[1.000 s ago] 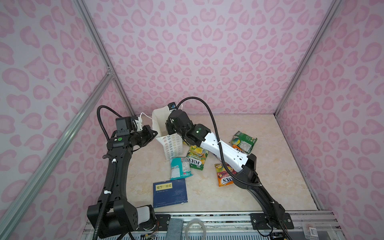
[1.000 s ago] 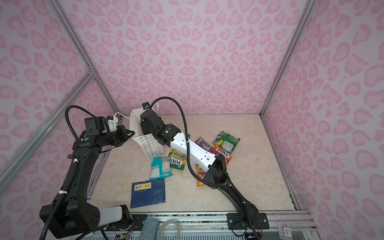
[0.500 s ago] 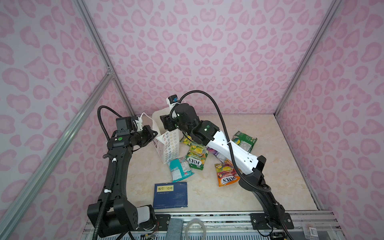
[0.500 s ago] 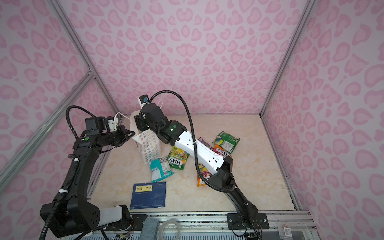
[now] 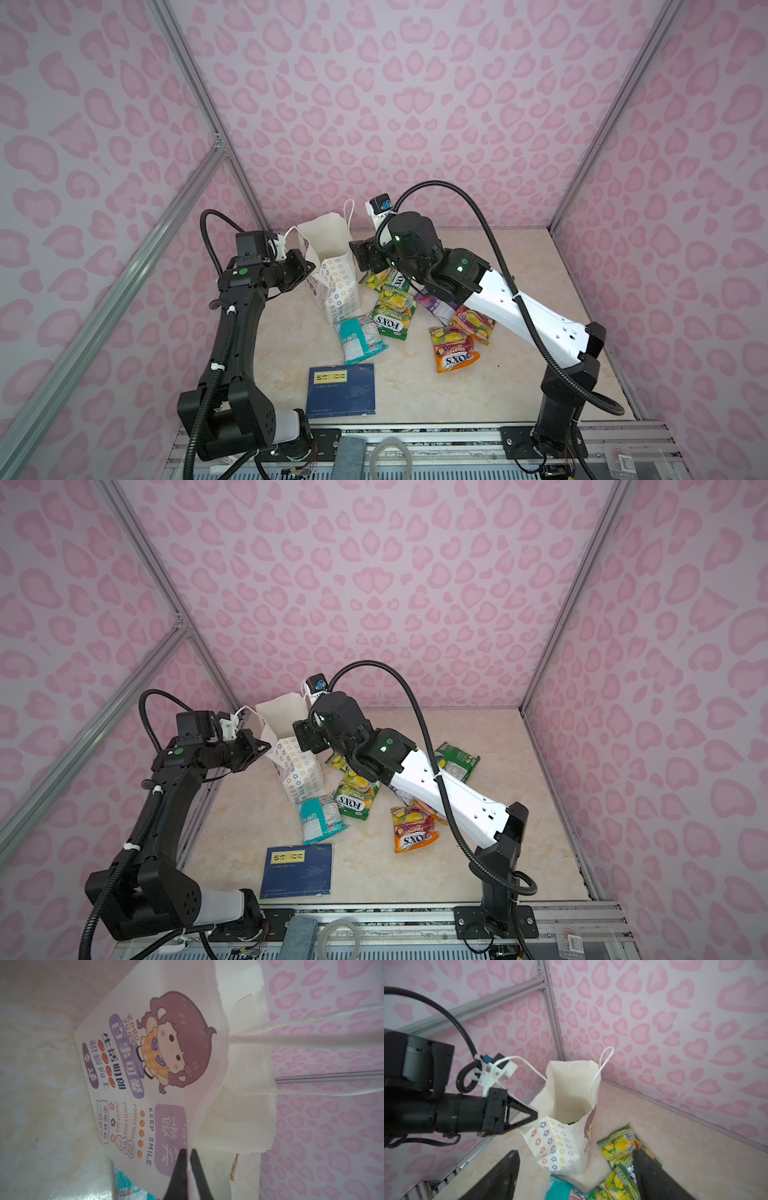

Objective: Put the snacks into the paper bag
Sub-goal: 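Withdraw the right gripper from the bag toward the remaining candy bags, then grasp the orange Fox's Fruits candy bag with the right gripper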

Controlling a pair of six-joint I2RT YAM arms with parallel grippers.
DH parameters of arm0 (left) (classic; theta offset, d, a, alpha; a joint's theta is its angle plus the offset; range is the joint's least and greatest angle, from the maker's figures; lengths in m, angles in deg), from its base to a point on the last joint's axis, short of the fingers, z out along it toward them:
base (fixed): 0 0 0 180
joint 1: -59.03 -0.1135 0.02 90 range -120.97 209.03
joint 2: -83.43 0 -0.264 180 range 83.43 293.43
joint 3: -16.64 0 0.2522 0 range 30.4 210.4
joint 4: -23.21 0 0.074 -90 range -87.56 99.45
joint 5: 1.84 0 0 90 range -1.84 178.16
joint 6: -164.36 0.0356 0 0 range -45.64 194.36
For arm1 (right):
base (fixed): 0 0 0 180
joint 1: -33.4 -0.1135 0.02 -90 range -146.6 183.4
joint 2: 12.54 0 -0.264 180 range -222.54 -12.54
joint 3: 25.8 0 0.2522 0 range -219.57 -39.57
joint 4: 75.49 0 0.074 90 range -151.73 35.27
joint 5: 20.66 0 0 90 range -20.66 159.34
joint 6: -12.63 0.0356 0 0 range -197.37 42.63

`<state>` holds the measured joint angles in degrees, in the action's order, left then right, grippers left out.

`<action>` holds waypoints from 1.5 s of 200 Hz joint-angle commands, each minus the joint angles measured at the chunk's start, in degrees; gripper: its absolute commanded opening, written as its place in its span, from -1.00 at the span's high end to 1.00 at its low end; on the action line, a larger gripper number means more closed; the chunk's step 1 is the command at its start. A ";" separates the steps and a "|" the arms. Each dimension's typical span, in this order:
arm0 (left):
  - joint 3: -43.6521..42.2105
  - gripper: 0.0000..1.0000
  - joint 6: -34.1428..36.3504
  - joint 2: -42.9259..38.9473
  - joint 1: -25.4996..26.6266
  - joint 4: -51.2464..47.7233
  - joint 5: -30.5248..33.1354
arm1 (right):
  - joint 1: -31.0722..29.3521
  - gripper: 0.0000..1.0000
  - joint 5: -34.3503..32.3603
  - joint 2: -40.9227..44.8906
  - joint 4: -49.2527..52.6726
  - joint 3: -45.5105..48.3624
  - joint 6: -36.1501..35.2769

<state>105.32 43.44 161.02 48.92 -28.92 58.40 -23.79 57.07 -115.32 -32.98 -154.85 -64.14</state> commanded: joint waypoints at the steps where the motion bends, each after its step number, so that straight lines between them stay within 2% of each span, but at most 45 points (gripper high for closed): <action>1: -0.19 0.92 0.94 -3.03 0.00 -3.72 8.92 | 1.28 -0.80 -2.74 5.08 -2.29 8.94 0.44; 43: -1.72 0.90 1.14 -2.50 0.08 -5.31 10.21 | 8.70 -0.86 0.27 17.08 -3.83 31.37 7.60; 75: -2.96 0.90 1.37 -3.74 0.18 -5.43 13.84 | 16.01 -0.89 2.03 24.42 -3.44 45.42 13.98; 127: -5.15 0.90 0.95 -4.96 0.26 -3.03 9.71 | 29.52 -0.89 7.24 34.00 -5.52 65.28 24.90; 193: -5.99 0.90 0.77 -5.25 0.18 -2.23 8.49 | 45.33 -0.86 25.94 39.23 -18.99 84.73 33.24; 219: -6.10 0.90 0.77 -5.73 0.09 -2.15 8.69 | 48.34 -0.83 29.90 39.93 -23.02 89.35 35.84; 256: -6.36 0.89 0.51 -5.69 -0.04 -1.75 7.98 | 49.72 -0.80 35.12 39.53 -34.91 96.13 42.65; 300: -6.62 0.89 0.32 -5.90 -0.09 -1.45 7.70 | 49.96 -0.79 41.66 32.87 -46.60 99.09 47.59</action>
<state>99.15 43.92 155.42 48.90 -29.45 66.91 26.04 93.05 -78.75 -71.01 -56.56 -20.66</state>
